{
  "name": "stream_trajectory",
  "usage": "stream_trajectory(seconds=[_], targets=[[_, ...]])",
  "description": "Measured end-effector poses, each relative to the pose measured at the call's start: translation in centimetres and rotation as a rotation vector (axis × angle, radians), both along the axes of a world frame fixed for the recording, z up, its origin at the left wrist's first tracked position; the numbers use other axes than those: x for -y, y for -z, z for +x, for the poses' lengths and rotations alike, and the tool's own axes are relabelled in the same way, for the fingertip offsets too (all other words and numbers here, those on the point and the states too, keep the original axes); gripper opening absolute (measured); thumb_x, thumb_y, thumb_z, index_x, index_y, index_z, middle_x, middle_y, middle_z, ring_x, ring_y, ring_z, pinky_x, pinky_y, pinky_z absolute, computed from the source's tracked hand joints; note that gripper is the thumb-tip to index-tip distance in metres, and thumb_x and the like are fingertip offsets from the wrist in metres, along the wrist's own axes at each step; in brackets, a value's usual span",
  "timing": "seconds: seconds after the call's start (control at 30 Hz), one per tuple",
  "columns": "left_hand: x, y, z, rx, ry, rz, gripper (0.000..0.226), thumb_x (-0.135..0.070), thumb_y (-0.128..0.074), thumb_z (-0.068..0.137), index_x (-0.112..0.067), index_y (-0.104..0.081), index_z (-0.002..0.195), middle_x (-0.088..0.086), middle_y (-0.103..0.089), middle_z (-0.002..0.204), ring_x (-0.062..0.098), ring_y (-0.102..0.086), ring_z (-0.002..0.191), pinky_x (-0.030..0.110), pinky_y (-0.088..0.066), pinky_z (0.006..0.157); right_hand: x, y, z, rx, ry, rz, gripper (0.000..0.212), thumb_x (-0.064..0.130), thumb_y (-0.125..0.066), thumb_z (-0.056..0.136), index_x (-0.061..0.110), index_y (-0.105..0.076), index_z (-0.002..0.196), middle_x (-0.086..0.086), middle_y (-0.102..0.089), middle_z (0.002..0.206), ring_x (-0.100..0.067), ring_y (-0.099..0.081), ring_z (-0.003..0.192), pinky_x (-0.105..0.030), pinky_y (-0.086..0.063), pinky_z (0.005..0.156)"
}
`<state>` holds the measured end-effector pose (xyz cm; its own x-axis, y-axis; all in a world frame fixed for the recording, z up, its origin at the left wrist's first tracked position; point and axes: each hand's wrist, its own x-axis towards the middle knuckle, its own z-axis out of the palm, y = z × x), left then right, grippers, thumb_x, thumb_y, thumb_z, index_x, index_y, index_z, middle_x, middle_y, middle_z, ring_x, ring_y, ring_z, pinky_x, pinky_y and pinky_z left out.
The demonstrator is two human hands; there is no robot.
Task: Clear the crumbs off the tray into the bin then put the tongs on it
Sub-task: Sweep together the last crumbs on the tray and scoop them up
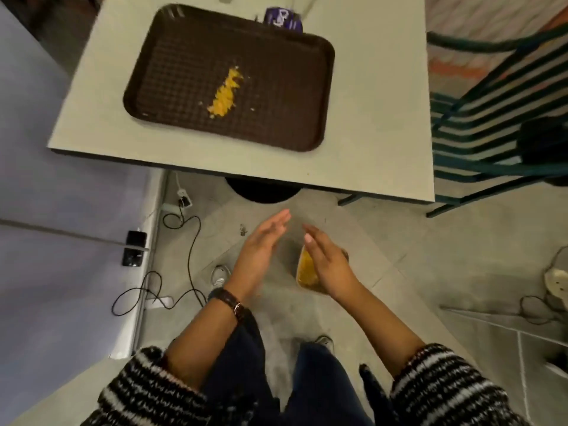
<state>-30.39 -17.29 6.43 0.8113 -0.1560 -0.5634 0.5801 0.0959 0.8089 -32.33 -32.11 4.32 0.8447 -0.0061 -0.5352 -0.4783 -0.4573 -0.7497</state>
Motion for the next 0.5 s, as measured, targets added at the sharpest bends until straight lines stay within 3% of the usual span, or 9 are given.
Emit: stream_trajectory(seconds=[0.03, 0.13, 0.23, 0.37, 0.5], targets=[[-1.6, -1.1, 0.8, 0.034, 0.045, 0.026, 0.035, -0.024, -0.039, 0.097, -0.024, -0.05, 0.13, -0.008, -0.054, 0.134, 0.005, -0.051, 0.121, 0.029, -0.034, 0.108, -1.0, -1.1, 0.5, 0.021, 0.037, 0.024, 0.041, 0.035, -0.036, 0.099, 0.022, -0.043, 0.137, 0.009, -0.048, 0.129, -0.003, -0.042, 0.118, -0.004, -0.029, 0.091], [-7.1, -3.8, 4.8, 0.091, 0.113, 0.065, 0.036, -0.024, -0.041, 0.096, -0.025, -0.049, 0.131, -0.005, -0.053, 0.135, 0.009, -0.049, 0.123, 0.024, -0.037, 0.102, -4.8, -4.3, 2.9, 0.083, 0.142, 0.06, 0.043, 0.036, -0.035, 0.098, 0.02, -0.043, 0.138, 0.003, -0.047, 0.139, -0.012, -0.042, 0.129, -0.022, -0.03, 0.105], [-11.0, -5.7, 7.5, 0.115, 0.184, 0.079, 0.034, -0.021, -0.041, 0.096, -0.024, -0.05, 0.129, -0.006, -0.057, 0.128, 0.009, -0.051, 0.12, 0.015, -0.038, 0.089, -8.4, -6.2, 5.9, 0.132, 0.189, 0.049, 0.044, 0.036, -0.036, 0.099, 0.02, -0.041, 0.139, 0.003, -0.043, 0.144, -0.014, -0.038, 0.133, -0.023, -0.027, 0.106], [-13.9, -7.1, 11.2, 0.12, 0.142, 0.085, 0.033, -0.013, -0.042, 0.095, -0.016, -0.053, 0.126, 0.004, -0.059, 0.125, 0.016, -0.054, 0.117, 0.019, -0.04, 0.093, -12.3, -7.8, 10.0, 0.193, 0.152, -0.003, 0.041, 0.034, -0.036, 0.099, 0.021, -0.041, 0.138, 0.003, -0.044, 0.143, -0.013, -0.04, 0.132, -0.016, -0.025, 0.098], [-15.4, -6.8, 14.3, 0.109, 0.126, 0.116, 0.031, -0.015, -0.044, 0.094, -0.023, -0.056, 0.122, -0.001, -0.061, 0.121, 0.017, -0.054, 0.118, 0.029, -0.037, 0.103, -14.3, -7.7, 12.9, 0.237, 0.053, -0.089, 0.045, 0.037, -0.038, 0.098, 0.023, -0.037, 0.141, 0.002, -0.04, 0.148, -0.014, -0.036, 0.135, -0.02, -0.024, 0.103]])
